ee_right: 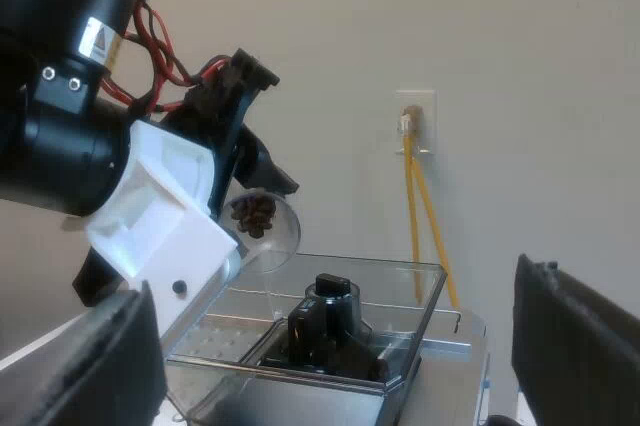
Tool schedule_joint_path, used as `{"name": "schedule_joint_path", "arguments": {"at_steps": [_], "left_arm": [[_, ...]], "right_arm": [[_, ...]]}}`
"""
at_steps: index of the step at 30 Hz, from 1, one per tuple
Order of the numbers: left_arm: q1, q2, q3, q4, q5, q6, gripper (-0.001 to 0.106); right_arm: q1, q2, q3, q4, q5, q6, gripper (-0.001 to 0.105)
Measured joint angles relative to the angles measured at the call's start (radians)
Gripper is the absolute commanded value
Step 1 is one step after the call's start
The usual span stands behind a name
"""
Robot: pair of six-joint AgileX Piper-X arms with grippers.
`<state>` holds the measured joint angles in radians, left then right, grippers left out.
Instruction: Pour the beans into the coffee machine
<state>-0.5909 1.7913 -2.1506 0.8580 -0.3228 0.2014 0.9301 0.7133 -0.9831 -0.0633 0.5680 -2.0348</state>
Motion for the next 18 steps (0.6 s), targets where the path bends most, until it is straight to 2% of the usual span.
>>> {"name": "schedule_joint_path", "arguments": {"at_steps": [5, 6, 8, 13, 18], "left_arm": [[0.000, -0.004, 0.000, 0.000, 0.008, 0.056, 0.014], [-0.001, -0.012, 0.000, -0.003, 0.053, 0.108, 0.014], [-0.001, -0.015, 0.000, -0.017, 0.085, 0.128, 0.014], [-0.001, -0.019, 0.000, -0.032, 0.090, 0.146, 0.014], [-0.001, -0.019, 0.000, -0.049, 0.109, 0.211, 0.014]], "right_arm": [[0.000, 0.000, 0.000, 0.000, 0.000, 0.000, 0.074], [0.000, 0.000, 0.000, 0.000, 0.000, 0.000, 0.074], [0.000, 0.000, 0.000, 0.000, 0.000, 0.000, 0.074], [0.000, 0.000, 0.000, 0.000, 0.000, 0.000, 0.074], [0.000, 0.000, 0.000, 0.000, 0.000, 0.000, 0.074]]}}
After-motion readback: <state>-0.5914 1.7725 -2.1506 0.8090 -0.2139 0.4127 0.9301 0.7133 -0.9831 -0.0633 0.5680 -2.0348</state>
